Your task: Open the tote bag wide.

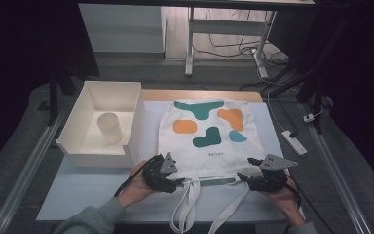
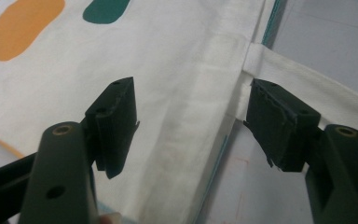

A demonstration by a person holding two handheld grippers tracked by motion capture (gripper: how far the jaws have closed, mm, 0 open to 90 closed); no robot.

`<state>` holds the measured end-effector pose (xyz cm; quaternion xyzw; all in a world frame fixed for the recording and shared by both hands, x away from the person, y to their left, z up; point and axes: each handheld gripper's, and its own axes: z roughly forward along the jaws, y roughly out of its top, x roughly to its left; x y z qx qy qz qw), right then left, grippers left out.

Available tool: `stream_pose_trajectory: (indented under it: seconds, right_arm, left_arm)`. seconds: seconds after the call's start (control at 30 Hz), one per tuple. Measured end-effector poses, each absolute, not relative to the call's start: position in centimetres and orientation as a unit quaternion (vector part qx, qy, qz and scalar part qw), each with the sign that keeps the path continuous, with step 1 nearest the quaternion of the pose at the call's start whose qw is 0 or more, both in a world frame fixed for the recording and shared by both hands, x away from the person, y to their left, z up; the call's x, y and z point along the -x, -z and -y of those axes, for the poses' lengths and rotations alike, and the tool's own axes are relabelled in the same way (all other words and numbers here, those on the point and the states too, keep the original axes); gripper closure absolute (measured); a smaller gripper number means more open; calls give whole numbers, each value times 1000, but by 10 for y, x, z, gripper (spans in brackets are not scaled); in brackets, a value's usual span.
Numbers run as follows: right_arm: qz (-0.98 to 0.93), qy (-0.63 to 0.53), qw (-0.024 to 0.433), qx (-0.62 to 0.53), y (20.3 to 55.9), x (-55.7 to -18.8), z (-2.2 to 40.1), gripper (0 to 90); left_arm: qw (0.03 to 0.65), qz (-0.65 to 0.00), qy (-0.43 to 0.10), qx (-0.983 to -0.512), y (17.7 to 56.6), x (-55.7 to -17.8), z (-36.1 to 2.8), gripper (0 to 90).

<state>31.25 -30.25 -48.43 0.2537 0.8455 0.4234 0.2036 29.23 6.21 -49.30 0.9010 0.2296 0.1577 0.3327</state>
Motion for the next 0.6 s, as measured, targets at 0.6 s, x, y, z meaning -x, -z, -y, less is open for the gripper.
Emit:
stream_pose_trajectory:
  seconds: [0.6]
  right_arm:
    - [-853,-422,195,-239,484,-307,293,301]
  left_arm:
    - [301,-195,-130,-924,505,-308,-36,485]
